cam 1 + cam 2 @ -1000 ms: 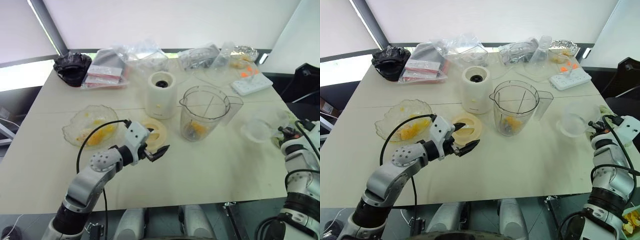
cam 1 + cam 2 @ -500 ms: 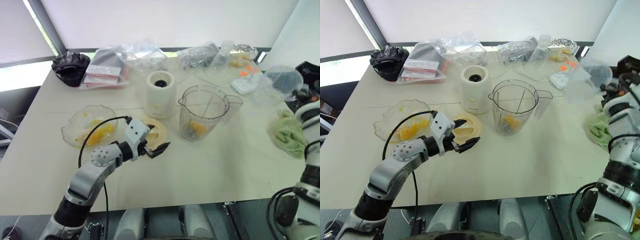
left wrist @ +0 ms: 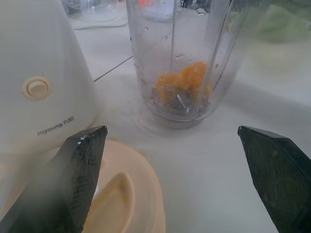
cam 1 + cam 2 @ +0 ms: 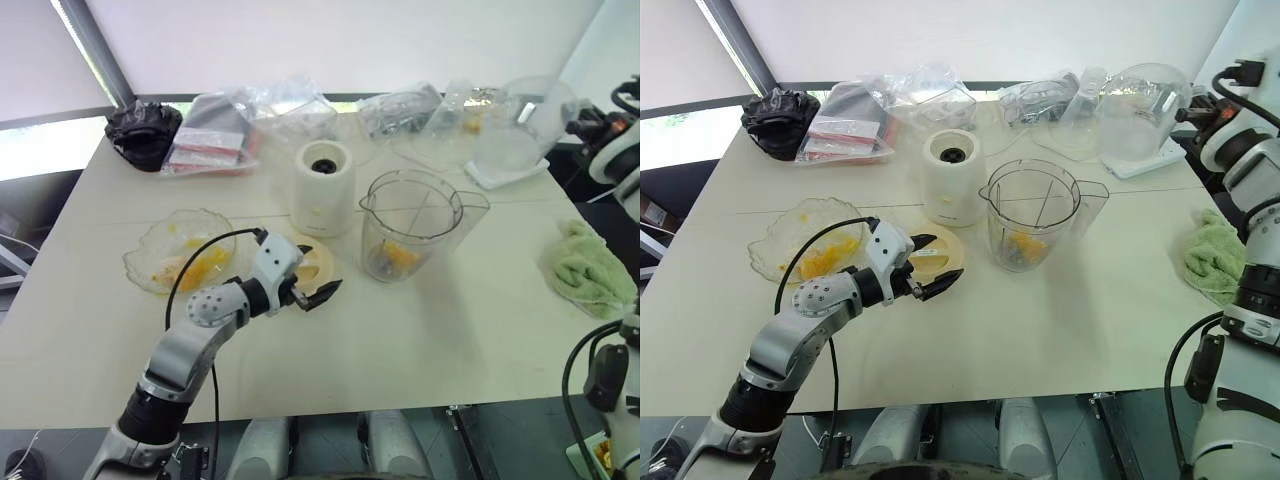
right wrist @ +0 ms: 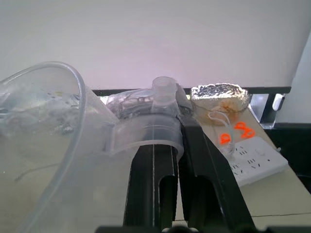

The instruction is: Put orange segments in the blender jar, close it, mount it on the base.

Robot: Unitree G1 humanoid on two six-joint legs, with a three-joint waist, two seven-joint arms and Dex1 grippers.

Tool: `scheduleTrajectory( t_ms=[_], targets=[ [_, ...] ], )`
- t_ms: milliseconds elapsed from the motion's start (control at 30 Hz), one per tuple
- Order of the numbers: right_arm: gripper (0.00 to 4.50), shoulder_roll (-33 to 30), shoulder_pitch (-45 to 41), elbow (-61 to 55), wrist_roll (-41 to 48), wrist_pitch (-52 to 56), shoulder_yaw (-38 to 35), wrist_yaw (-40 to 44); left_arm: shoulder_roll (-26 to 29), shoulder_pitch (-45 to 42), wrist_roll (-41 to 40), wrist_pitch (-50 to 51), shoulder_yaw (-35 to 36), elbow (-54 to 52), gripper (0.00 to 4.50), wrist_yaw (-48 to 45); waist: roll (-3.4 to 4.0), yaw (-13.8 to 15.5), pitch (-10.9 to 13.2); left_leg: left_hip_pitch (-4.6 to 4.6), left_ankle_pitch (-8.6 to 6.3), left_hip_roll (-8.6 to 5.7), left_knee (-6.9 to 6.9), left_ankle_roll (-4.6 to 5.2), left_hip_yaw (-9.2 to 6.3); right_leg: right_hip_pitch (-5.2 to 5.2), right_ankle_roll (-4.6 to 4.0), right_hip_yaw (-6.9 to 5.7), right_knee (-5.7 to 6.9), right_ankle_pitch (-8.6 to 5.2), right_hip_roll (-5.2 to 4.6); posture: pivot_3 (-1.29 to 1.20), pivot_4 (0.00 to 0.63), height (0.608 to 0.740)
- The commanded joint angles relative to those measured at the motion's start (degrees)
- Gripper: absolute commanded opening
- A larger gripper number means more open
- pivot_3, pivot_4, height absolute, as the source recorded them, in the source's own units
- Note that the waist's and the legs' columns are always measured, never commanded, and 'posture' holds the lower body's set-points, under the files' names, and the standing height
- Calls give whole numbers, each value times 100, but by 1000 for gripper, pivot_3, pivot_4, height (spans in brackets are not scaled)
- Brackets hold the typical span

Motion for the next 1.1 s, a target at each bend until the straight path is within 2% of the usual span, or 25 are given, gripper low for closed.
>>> scheduleTrajectory(
  t_ms=[33,367,1100],
  targets=[
    [41,-264,-241,-502,-154,-82,92,193,-43,-70,40,-164,26,-57,4500,-30,0,1,0,0,0,0,0,0,0,0,0,0,0,0,0,0,150,740],
    [41,-422,29,-1052,-911,-508,658,577,-124,-126,148,-264,-23,43,4500,-61,-1,6,0,-2,0,0,0,0,-1,-2,1,0,0,0,-1,0,150,740],
    [41,-582,217,-1226,-2211,-1563,1306,1312,-274,-69,165,-313,80,-6,4500,15,-1,5,1,-1,0,-1,0,0,-2,-3,1,0,0,1,-1,0,150,740]
  ],
)
